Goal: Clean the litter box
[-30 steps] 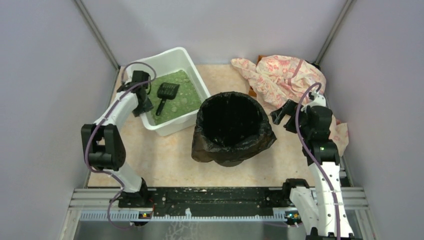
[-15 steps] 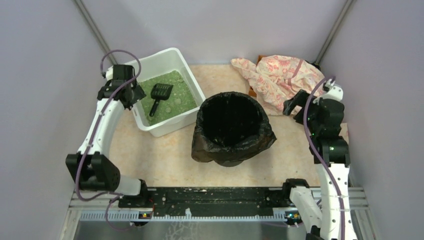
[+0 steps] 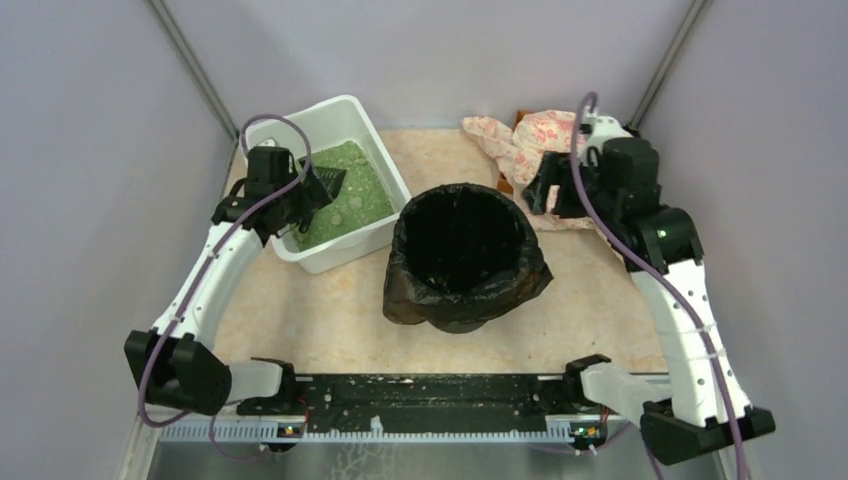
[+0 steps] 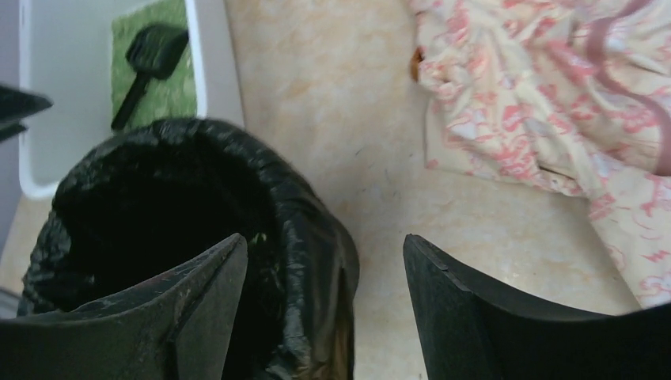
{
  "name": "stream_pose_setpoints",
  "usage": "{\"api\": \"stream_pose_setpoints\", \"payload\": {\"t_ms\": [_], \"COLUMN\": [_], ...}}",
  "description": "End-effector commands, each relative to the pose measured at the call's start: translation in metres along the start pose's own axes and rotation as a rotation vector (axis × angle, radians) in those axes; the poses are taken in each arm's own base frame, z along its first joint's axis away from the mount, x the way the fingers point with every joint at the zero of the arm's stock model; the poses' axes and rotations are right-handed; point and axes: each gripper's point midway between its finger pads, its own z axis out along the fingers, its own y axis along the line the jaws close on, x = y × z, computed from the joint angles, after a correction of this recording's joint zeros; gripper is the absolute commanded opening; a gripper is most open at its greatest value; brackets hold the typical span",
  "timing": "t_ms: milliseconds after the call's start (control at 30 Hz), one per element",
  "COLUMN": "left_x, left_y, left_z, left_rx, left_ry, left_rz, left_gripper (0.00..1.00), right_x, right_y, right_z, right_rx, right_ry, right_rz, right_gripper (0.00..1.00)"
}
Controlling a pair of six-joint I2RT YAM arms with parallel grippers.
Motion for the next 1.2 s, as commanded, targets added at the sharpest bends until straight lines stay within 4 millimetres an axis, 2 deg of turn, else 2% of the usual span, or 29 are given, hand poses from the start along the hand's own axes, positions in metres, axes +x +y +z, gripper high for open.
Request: {"api": "stream_pose_setpoints", "payload": {"t_ms": [0, 100, 200, 300, 433, 733, 800, 967, 1033, 1167], "left_x": [0.014, 0.023, 0.029, 0.029, 0.032, 0.056, 0.059, 0.064, 0.066, 0.07], "left_y": [-0.012, -0.012, -0.013, -0.011, -0.008, -0.015, -0.016, -0.014, -0.013, -0.011], "left_z": [0.006, 0.01, 0.011, 0.008, 0.007, 0.008, 0.007, 0.008, 0.009, 0.009], "left_rx": [0.054, 0.051, 0.061, 0.06, 0.057, 0.128, 0.138, 0.138, 0.137, 0.129], "left_ry": [0.017, 0.035, 0.052, 0.046, 0.048, 0.121, 0.129, 0.141, 0.149, 0.157], "left_rz": [0.025, 0.03, 0.036, 0.043, 0.041, 0.016, 0.011, 0.009, 0.011, 0.015], "left_gripper": [0.99, 0.99, 0.99, 0.99, 0.99, 0.99, 0.99, 0.99, 0.99, 0.99], "right_x": [0.01, 0.024, 0.029, 0.03, 0.045, 0.073, 0.075, 0.062, 0.055, 0.044], "right_y": [0.034, 0.045, 0.049, 0.044, 0.034, 0.029, 0.029, 0.031, 0.029, 0.021], "right_z": [-0.004, 0.009, 0.015, 0.019, 0.029, 0.051, 0.055, 0.064, 0.07, 0.083], "right_rx": [-0.044, -0.008, 0.002, 0.032, 0.076, 0.078, 0.078, 0.095, 0.113, 0.125], "right_ry": [0.096, 0.169, 0.182, 0.179, 0.232, 0.287, 0.283, 0.236, 0.222, 0.215], "right_rz": [-0.137, -0.211, -0.22, -0.226, -0.254, -0.267, -0.265, -0.244, -0.237, -0.209], "right_gripper": [0.75, 0.78, 0.79, 0.79, 0.79, 0.75, 0.64, 0.14, 0.0, 0.0]}}
